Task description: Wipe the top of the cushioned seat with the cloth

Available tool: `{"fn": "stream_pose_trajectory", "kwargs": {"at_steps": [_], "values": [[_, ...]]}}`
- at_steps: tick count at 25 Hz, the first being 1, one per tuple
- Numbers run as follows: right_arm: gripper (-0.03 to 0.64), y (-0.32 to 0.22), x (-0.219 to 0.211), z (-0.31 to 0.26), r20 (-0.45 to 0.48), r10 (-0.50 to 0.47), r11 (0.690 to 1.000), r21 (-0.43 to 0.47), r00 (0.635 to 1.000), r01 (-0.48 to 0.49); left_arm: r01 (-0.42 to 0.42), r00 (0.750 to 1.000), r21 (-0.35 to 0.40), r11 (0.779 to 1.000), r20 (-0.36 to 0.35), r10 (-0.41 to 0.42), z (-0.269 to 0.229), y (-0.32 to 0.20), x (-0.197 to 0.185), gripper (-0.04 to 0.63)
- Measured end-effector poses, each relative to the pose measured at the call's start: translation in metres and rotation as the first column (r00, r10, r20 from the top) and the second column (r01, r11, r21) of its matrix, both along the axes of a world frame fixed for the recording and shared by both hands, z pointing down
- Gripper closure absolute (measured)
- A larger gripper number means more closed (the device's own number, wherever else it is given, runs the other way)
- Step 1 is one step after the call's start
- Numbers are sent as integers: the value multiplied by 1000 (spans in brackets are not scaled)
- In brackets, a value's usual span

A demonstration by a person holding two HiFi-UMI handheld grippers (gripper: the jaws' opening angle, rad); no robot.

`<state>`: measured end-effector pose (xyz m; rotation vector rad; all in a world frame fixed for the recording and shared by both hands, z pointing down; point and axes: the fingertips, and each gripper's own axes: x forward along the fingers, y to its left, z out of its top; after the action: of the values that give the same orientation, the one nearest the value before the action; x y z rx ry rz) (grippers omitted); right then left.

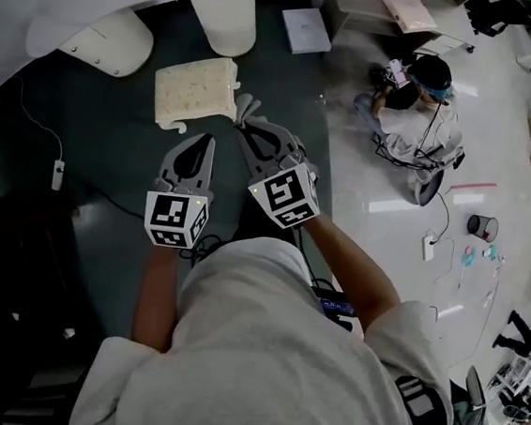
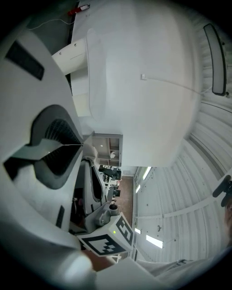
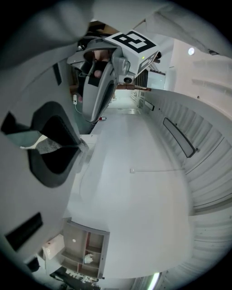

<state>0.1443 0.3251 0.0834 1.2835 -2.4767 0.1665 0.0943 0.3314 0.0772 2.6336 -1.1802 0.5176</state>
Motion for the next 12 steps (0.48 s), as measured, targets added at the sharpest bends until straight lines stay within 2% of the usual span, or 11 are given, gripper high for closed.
{"fn": "stream_pose_trajectory", "kwargs": {"at_steps": [6, 12], "values": [[591, -37, 24, 30, -27, -20, 999, -41, 999, 19, 33, 999, -61, 998, -6, -33, 25, -45, 20, 577], [591, -48, 28, 52, -16, -69, 995, -78, 997, 68, 66, 998, -116, 991, -13, -68, 44, -67, 15, 577]]}}
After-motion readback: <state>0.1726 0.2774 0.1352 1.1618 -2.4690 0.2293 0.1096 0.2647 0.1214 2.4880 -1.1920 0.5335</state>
